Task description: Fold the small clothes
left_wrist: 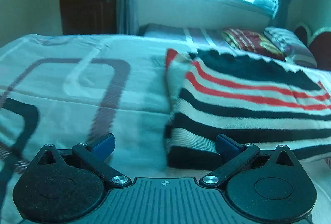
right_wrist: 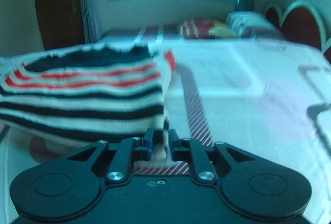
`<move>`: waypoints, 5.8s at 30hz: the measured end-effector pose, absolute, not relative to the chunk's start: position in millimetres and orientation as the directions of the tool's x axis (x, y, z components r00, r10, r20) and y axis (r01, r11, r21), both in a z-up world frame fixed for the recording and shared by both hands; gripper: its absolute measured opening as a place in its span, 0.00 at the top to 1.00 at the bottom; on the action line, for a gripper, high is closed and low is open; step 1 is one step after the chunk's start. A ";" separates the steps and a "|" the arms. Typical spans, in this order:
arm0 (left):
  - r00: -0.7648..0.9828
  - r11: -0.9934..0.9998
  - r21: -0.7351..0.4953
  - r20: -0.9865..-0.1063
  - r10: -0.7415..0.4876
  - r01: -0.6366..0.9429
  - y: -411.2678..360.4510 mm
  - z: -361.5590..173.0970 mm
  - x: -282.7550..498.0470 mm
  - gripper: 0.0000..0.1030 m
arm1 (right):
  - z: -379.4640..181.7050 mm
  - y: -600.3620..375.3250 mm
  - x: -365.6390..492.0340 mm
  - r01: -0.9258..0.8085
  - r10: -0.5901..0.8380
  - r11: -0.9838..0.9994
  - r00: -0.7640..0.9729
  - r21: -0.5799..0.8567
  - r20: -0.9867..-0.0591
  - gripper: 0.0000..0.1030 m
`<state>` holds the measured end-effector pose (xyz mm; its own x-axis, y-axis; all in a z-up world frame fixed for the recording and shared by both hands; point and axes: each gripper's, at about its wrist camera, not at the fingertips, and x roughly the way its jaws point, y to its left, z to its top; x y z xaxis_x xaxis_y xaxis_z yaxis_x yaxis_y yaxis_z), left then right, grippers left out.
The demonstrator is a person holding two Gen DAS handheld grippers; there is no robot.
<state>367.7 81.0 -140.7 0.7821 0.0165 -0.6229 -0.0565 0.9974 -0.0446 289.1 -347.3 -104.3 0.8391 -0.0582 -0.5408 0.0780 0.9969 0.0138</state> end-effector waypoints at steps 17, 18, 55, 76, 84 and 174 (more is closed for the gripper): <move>0.735 0.996 -0.008 -0.675 0.064 -0.093 83.9 -151.3 375.8 0.00 | -118.2 -323.3 305.1 0.002 -0.054 0.996 0.811 -0.089 -0.582 0.80; 0.734 0.996 -0.007 -0.676 0.064 -0.093 84.0 -151.2 375.7 0.00 | -117.9 -323.1 305.2 0.002 -0.054 0.996 0.810 -0.089 -0.584 0.80; 0.870 0.432 -0.847 -0.435 -0.232 -0.308 106.0 -183.7 339.8 0.19 | -69.0 -310.5 286.9 -0.052 0.152 0.977 0.853 0.207 -0.500 0.71; 0.857 0.466 -0.822 -0.466 -0.221 -0.327 100.9 -193.4 381.7 0.76 | -82.9 -265.4 368.4 -0.160 0.311 0.934 0.804 0.320 -0.507 0.98; 0.895 0.390 -0.889 -0.360 -0.265 -0.242 107.4 -193.6 371.0 0.81 | -91.8 -230.7 397.0 -0.224 0.365 0.923 0.763 0.312 -0.533 0.98; 0.686 0.938 -0.263 -0.640 -0.346 0.227 -107.6 -95.9 380.6 0.21 | -91.2 -403.1 305.3 0.110 0.222 0.837 0.828 0.536 -0.516 0.85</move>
